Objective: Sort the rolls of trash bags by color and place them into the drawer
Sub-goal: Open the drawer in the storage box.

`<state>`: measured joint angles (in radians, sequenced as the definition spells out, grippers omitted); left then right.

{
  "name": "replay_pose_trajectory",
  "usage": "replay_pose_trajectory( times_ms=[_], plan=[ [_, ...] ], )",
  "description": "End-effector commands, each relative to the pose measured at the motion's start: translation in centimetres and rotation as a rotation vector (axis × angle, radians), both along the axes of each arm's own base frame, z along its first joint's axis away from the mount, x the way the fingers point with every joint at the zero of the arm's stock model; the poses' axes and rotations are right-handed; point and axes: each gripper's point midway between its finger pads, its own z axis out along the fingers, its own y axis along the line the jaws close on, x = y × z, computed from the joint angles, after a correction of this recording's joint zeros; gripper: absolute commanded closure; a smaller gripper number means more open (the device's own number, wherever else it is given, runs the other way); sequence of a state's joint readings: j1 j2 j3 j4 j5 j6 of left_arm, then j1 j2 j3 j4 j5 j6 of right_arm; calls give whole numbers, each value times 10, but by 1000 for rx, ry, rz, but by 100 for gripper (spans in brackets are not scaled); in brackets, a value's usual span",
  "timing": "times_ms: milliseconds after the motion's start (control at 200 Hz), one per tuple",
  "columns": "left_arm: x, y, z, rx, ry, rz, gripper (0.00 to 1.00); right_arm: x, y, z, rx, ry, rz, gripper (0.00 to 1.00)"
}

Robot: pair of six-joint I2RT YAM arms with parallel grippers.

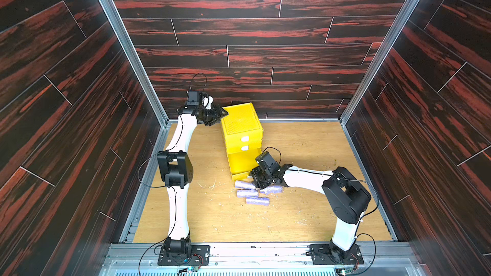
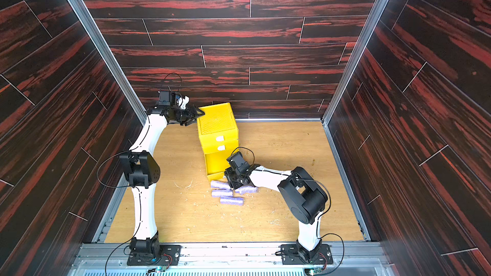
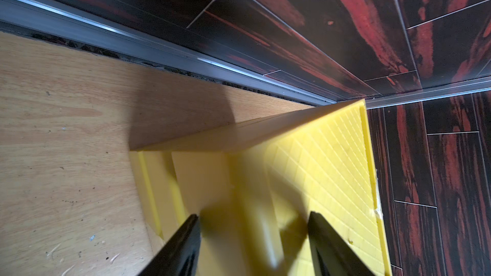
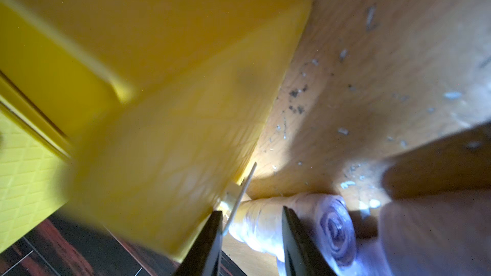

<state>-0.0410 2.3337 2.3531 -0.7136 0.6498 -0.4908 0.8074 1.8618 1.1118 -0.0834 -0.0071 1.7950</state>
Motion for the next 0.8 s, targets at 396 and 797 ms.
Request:
replay_pose_trajectory(
  times_ms=[396,797],
  plan=[
    [-24,-16,-13,-3,99,-44,33,-13,-6,2,-53,10,19,59],
    [-25,-16,-11,-2,95,-47,31,0,-4,37,-39,-112,35,54]
  ],
)
